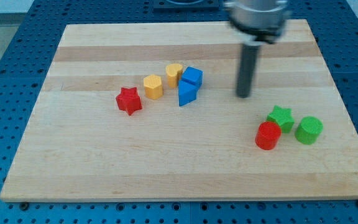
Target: Move the green circle diagonally to the red circle
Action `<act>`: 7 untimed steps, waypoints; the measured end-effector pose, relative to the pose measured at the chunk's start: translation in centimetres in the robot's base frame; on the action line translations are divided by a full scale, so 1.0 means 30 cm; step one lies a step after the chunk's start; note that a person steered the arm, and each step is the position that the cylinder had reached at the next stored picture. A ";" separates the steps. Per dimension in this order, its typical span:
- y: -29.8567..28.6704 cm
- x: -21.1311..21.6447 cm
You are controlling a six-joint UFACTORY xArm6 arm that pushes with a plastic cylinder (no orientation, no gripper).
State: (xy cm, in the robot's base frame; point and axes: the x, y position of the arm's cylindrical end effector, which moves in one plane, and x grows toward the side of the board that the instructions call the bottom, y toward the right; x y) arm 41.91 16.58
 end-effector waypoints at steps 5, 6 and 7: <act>0.034 0.272; -0.033 0.184; -0.255 0.159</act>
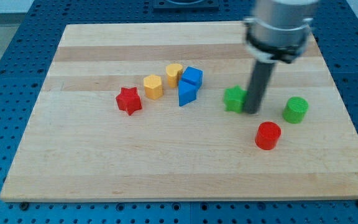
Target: Move the green circle diagonally to the red circle
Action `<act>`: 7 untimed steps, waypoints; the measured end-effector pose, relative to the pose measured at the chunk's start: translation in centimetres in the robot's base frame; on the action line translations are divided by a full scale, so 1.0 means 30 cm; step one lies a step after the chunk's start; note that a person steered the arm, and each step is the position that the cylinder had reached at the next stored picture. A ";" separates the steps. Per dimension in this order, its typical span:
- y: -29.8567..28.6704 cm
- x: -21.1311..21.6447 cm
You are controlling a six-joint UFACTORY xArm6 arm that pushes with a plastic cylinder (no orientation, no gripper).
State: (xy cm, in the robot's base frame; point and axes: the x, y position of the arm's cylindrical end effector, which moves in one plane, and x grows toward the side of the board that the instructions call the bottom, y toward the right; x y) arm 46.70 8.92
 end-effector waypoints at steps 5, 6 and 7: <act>0.313 0.113; 0.440 0.036; 0.566 -0.069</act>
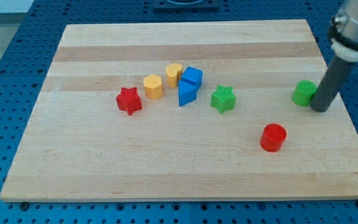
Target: Move the green circle diagonally to the red circle
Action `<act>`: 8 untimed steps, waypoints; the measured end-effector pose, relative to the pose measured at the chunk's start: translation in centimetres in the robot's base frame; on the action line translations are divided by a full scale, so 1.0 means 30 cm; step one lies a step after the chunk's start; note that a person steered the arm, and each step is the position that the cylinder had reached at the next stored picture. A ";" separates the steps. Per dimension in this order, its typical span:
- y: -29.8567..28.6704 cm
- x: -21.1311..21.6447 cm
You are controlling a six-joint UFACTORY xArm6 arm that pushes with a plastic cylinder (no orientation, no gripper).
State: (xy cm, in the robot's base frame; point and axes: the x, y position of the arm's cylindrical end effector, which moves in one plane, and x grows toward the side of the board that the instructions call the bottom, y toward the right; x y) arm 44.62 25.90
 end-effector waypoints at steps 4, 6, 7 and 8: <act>0.044 -0.264; -0.264 -0.094; -0.228 -0.040; -0.169 0.034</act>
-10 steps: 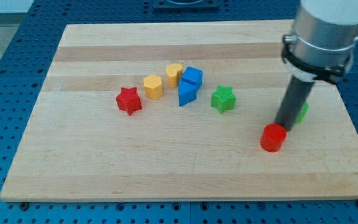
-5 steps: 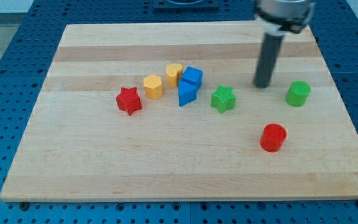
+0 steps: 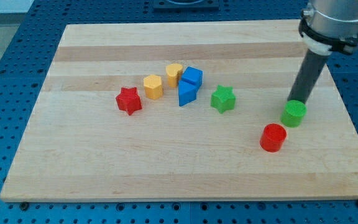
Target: Move the green circle diagonally to the red circle
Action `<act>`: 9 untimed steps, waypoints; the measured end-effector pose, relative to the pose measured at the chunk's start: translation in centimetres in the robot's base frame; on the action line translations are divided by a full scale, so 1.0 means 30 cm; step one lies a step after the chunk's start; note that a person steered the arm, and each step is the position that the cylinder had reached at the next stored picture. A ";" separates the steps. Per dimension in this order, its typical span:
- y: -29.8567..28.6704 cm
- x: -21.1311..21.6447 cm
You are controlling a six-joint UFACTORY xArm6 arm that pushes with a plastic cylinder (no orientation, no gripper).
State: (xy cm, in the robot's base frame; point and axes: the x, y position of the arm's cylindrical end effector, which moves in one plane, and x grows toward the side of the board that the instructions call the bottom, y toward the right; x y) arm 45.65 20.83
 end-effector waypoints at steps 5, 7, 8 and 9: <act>-0.448 0.079; -0.061 0.121; -0.146 -0.019; -0.441 -0.121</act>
